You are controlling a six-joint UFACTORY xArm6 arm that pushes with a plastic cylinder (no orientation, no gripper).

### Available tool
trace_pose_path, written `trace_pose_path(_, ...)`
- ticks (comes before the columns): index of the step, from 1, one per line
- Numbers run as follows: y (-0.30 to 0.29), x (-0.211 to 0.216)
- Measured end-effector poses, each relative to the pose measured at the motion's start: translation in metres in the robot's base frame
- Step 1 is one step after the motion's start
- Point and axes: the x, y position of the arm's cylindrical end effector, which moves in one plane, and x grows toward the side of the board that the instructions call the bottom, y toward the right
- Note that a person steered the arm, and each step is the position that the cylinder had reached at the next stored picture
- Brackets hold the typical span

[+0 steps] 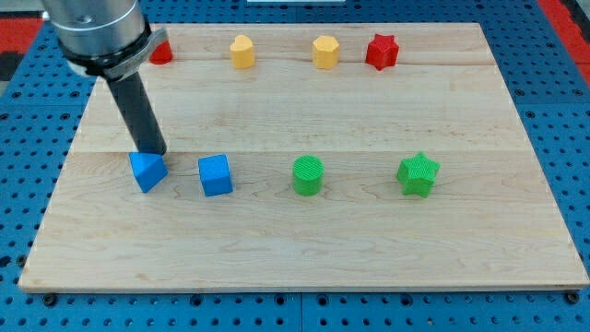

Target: Slightly push the blue triangle left

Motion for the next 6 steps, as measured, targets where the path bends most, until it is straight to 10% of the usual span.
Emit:
trace_pose_path(3, -0.087, 0.026)
trace_pose_path(6, 0.001, 0.098)
